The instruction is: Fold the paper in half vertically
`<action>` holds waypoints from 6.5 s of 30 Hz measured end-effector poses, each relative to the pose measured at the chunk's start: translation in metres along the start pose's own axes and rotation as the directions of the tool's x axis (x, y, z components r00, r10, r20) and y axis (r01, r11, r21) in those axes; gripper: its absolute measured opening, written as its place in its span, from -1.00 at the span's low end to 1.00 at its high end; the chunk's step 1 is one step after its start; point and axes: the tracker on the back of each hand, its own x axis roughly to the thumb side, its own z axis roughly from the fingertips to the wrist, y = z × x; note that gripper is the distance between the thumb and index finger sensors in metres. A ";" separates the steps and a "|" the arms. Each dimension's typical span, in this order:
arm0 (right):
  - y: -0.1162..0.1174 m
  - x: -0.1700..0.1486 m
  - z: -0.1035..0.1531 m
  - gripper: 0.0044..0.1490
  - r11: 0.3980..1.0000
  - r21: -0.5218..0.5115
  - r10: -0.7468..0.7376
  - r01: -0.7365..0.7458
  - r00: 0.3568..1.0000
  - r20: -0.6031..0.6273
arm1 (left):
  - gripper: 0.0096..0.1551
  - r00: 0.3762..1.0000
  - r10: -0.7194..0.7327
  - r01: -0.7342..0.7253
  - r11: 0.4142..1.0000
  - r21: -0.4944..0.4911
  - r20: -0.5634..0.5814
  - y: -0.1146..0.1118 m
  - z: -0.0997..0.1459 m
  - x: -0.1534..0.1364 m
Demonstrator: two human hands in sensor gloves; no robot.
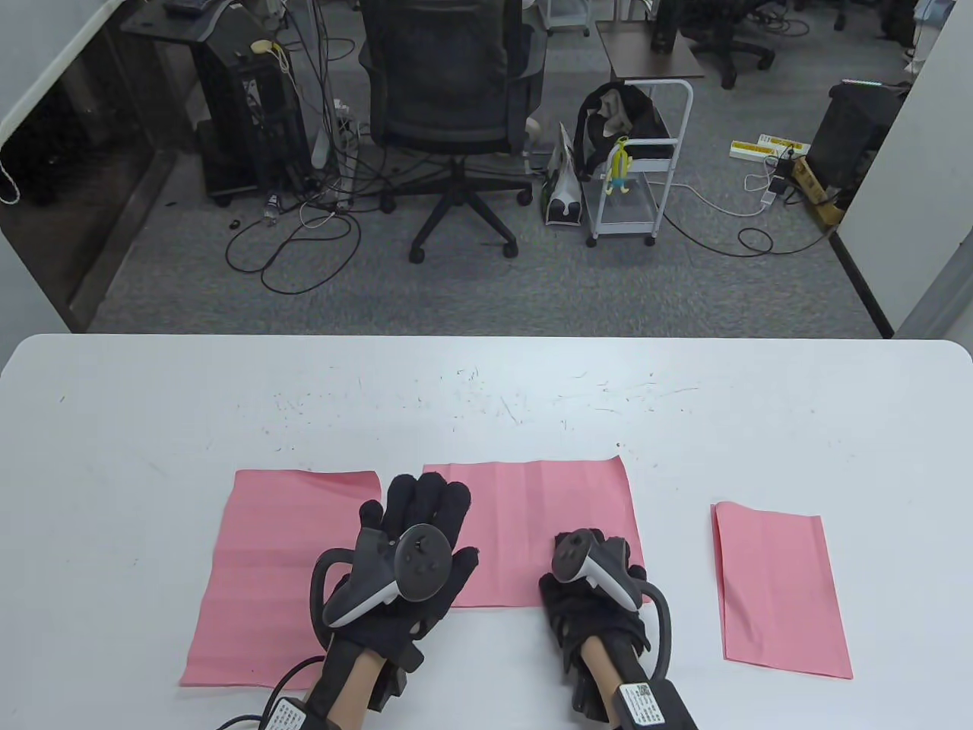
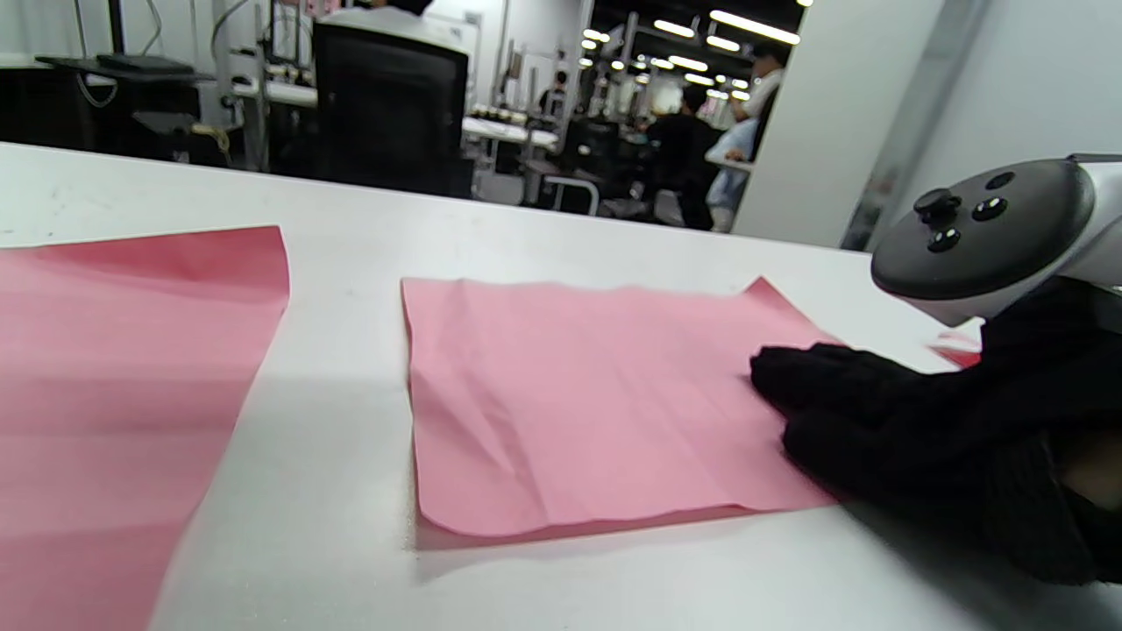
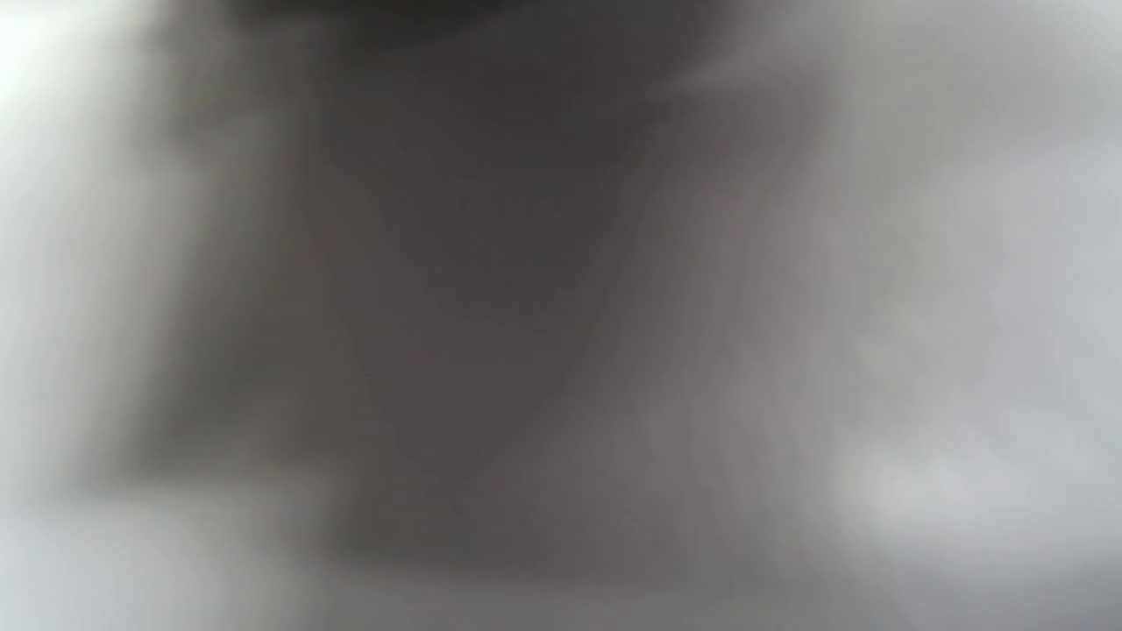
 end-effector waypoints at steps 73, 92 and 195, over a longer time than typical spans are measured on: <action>-0.112 -0.047 -0.058 -0.02 0.968 -0.136 -0.233 0.213 0.961 -0.152 | -0.08 0.986 -0.164 0.134 0.857 -0.497 -0.016 -0.130 -0.051 0.003; -0.096 -0.050 -0.065 -0.46 0.955 -0.204 -0.249 0.215 0.956 -0.157 | -0.08 0.987 -0.157 0.128 0.857 -0.500 -0.017 -0.130 -0.052 0.002; 0.005 0.045 0.000 -0.16 0.998 -0.023 0.069 -0.065 0.944 0.323 | -0.13 0.992 -0.111 0.074 0.885 -0.461 -0.054 -0.125 -0.051 -0.018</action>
